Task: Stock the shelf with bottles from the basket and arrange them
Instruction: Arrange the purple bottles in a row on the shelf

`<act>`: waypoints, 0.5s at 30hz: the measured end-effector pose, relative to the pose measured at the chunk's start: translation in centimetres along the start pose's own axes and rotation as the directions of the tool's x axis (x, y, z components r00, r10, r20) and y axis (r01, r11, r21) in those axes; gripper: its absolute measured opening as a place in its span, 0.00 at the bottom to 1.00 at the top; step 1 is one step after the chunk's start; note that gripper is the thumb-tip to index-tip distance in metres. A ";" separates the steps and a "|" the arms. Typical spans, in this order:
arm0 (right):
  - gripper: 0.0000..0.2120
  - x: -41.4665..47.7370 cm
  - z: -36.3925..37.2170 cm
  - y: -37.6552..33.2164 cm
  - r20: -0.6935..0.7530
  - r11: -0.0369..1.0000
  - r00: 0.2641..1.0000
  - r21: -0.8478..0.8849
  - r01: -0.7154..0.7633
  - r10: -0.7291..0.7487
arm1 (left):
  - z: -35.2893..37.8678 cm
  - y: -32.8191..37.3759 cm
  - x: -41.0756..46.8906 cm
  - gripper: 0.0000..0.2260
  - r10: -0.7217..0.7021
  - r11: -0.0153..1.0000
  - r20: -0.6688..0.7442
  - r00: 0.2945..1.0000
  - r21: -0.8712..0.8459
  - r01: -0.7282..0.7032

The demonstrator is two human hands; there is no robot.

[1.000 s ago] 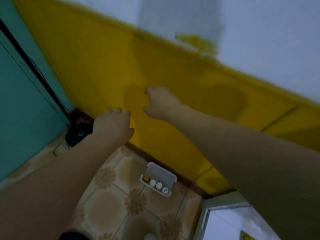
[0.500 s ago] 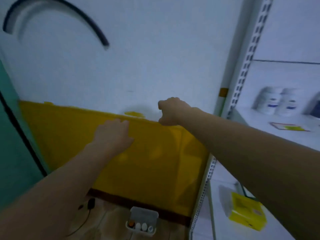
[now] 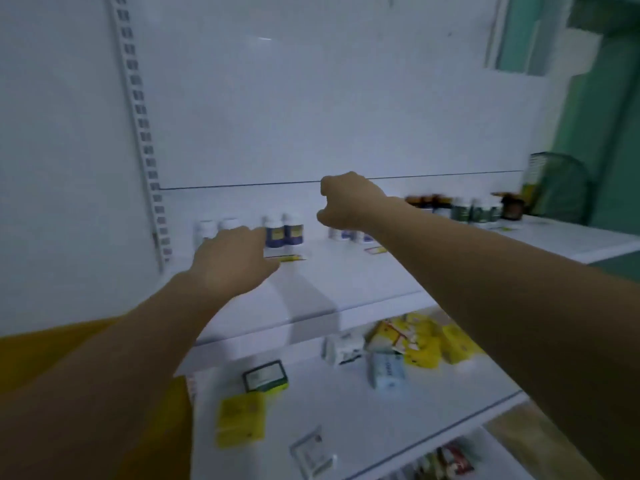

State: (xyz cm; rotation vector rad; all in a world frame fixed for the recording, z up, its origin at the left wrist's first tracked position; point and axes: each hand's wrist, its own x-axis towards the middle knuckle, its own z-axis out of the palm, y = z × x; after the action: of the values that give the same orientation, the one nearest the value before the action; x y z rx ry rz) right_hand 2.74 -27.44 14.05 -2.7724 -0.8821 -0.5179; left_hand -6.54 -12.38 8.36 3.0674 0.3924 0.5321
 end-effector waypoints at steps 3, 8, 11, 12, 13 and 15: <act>0.15 -4.0 -3.0 11.5 -0.025 0.984 0.986 -0.062 -0.165 0.164 | 1.5 11.7 2.0 0.22 0.165 0.984 0.018 0.986 -0.068 -0.163; 0.06 -11.3 -6.4 27.8 -0.008 0.900 0.924 -0.222 -0.375 0.383 | 3.9 29.9 3.0 0.22 0.414 0.900 0.019 0.910 -0.158 -0.406; 0.05 -15.3 -7.4 34.8 -0.006 0.831 0.856 -0.236 -0.503 0.517 | 5.6 38.1 3.7 0.22 0.527 0.842 0.039 0.849 -0.162 -0.515; 0.04 -16.4 -7.6 37.0 -0.020 0.806 0.831 -0.235 -0.544 0.555 | 6.2 40.7 4.1 0.22 0.555 0.824 0.045 0.831 -0.164 -0.542; 0.05 -17.4 -7.8 39.1 -0.033 0.781 0.807 -0.233 -0.579 0.589 | 6.7 43.2 4.6 0.21 0.579 0.808 0.045 0.814 -0.169 -0.565; 0.07 -19.0 -8.0 43.0 -0.055 0.733 0.760 -0.226 -0.642 0.648 | 7.7 47.9 5.6 0.21 0.627 0.769 0.034 0.778 -0.188 -0.611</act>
State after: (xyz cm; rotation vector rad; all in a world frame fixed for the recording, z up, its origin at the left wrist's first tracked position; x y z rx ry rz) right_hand 11.40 -74.27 11.22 -3.0308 0.2033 -0.4673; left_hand 12.84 -57.08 5.15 2.9755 -0.6741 0.3809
